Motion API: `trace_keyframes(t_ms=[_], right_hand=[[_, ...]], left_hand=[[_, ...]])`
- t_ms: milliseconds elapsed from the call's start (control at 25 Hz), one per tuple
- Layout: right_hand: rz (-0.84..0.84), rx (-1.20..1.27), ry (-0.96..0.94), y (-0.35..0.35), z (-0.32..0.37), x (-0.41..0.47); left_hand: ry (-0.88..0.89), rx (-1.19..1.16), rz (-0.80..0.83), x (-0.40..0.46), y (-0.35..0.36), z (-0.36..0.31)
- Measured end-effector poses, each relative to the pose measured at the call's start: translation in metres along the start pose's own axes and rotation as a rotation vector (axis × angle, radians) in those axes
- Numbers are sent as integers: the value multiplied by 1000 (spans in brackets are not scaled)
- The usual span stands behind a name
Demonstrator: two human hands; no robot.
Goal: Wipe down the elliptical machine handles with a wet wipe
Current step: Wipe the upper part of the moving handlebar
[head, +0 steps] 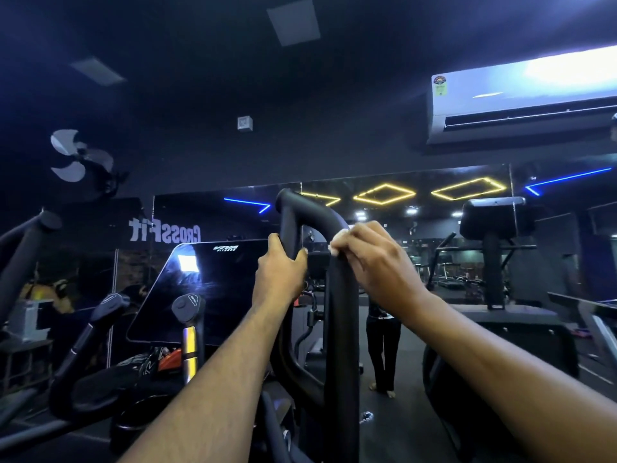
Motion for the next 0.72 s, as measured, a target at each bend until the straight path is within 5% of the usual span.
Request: trace_keyframes(t_ms=[280, 440, 640, 720], right_hand=[[-108, -6, 283, 6, 0, 26], [54, -61, 64, -2, 8, -1], [-310, 316, 672, 4, 17, -5], [-371, 149, 602, 17, 30, -7]], left_hand=[[15, 4, 3, 1, -1, 1], [0, -3, 9, -1, 0, 1], [-13, 2, 9, 1, 0, 1], [-18, -6, 16, -1, -2, 2]])
Point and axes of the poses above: each hand's wrist, its own x-axis towards the middle knuckle, its own y-axis out of the palm, z = x × y, the point moved 1 cm from there along x, towards the middle knuckle, and after that the axes turned 13 degrees about x, right-handed, at the moved point
